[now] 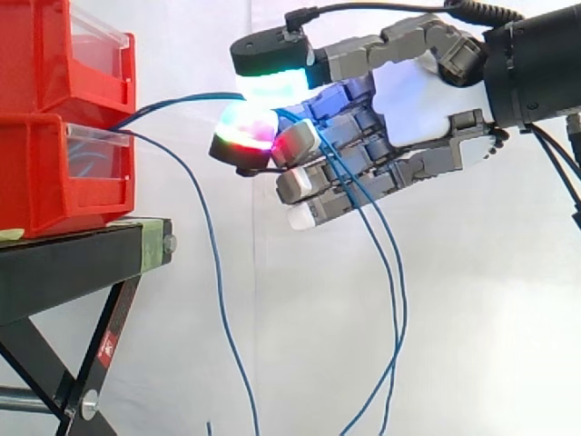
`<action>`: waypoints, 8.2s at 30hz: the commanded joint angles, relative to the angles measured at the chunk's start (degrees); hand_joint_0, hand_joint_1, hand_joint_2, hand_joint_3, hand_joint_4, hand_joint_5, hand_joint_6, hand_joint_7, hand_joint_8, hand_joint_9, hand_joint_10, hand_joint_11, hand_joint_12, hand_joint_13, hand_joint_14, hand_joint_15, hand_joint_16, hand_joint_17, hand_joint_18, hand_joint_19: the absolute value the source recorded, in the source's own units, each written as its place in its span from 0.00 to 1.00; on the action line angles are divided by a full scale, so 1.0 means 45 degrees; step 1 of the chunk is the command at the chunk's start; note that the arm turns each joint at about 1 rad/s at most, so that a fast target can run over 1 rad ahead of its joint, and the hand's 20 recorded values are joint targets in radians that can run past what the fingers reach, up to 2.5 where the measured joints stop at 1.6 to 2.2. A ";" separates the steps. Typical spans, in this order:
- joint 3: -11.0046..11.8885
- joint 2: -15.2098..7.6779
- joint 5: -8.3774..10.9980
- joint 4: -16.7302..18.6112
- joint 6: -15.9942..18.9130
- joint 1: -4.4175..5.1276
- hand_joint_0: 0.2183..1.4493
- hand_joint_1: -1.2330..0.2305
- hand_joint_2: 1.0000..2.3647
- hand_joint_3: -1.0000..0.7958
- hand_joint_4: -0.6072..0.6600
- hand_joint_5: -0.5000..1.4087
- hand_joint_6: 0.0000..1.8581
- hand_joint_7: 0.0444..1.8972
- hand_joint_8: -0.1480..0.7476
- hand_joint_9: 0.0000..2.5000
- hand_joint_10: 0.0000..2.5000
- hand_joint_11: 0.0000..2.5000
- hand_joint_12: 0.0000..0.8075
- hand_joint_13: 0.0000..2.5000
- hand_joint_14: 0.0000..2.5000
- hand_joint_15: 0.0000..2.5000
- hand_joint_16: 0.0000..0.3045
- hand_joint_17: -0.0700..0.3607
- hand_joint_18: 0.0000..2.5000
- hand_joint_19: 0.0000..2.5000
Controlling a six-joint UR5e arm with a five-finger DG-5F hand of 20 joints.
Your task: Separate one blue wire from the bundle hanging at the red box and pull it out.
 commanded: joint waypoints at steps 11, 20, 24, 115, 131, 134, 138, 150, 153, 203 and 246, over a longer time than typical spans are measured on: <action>0.0000 0.0000 0.0016 0.0001 0.0128 0.0003 0.30 0.34 0.01 0.33 0.65 0.12 0.46 0.61 0.51 0.16 0.00 0.64 0.38 0.16 0.12 0.69 0.15 0.40 0.13 0.31; 0.0000 0.0000 0.0016 -0.0019 0.0108 0.0023 0.31 0.39 0.01 0.36 0.67 0.13 0.47 0.60 0.51 0.18 0.00 0.63 0.37 0.19 0.14 0.66 0.15 0.39 0.15 0.32; 0.0000 0.0000 0.0016 -0.0019 0.0108 0.0003 0.33 0.38 0.02 0.46 0.65 0.13 0.48 0.59 0.51 0.19 0.00 0.64 0.38 0.19 0.14 0.65 0.14 0.39 0.16 0.32; 0.0000 0.0000 0.0016 -0.0019 0.0128 0.0023 0.35 0.37 0.02 0.46 0.64 0.13 0.47 0.58 0.48 0.18 0.00 0.60 0.36 0.19 0.10 0.67 0.14 0.39 0.16 0.31; 0.0000 0.0000 0.0016 -0.0019 0.0147 0.0023 0.39 0.31 0.03 0.54 0.66 0.13 0.47 0.60 0.53 0.22 0.00 0.61 0.43 0.26 0.03 0.70 0.14 0.39 0.18 0.29; 0.0000 0.0000 0.0016 0.0001 0.0147 0.0023 0.40 0.31 0.02 0.52 0.64 0.13 0.48 0.60 0.51 0.20 0.00 0.62 0.43 0.24 0.06 0.68 0.14 0.38 0.16 0.29; 0.0000 0.0000 -0.0003 0.0001 0.0147 0.0043 0.42 0.27 0.02 0.49 0.59 0.12 0.48 0.60 0.50 0.17 0.00 0.60 0.41 0.21 0.05 0.68 0.13 0.36 0.13 0.27; 0.0000 0.0000 -0.0003 0.0001 0.0147 0.0023 0.44 0.23 0.02 0.44 0.58 0.11 0.47 0.62 0.48 0.08 0.01 0.57 0.39 0.17 0.00 0.65 0.11 0.34 0.08 0.21; 0.0000 0.0000 -0.0003 0.0001 0.0147 0.0043 0.43 0.23 0.02 0.42 0.58 0.11 0.47 0.61 0.48 0.09 0.01 0.57 0.39 0.17 0.00 0.65 0.11 0.34 0.08 0.21; 0.0000 0.0000 0.0016 -0.0019 0.0128 0.0023 0.30 0.41 0.02 0.43 0.66 0.14 0.46 0.62 0.55 0.22 0.01 0.57 0.44 0.26 0.00 0.65 0.15 0.40 0.18 0.29; 0.0000 0.0000 0.0016 -0.0058 0.0147 0.0023 0.27 0.37 0.01 0.32 0.63 0.13 0.45 0.62 0.53 0.18 0.01 0.56 0.42 0.18 0.01 0.58 0.14 0.38 0.10 0.23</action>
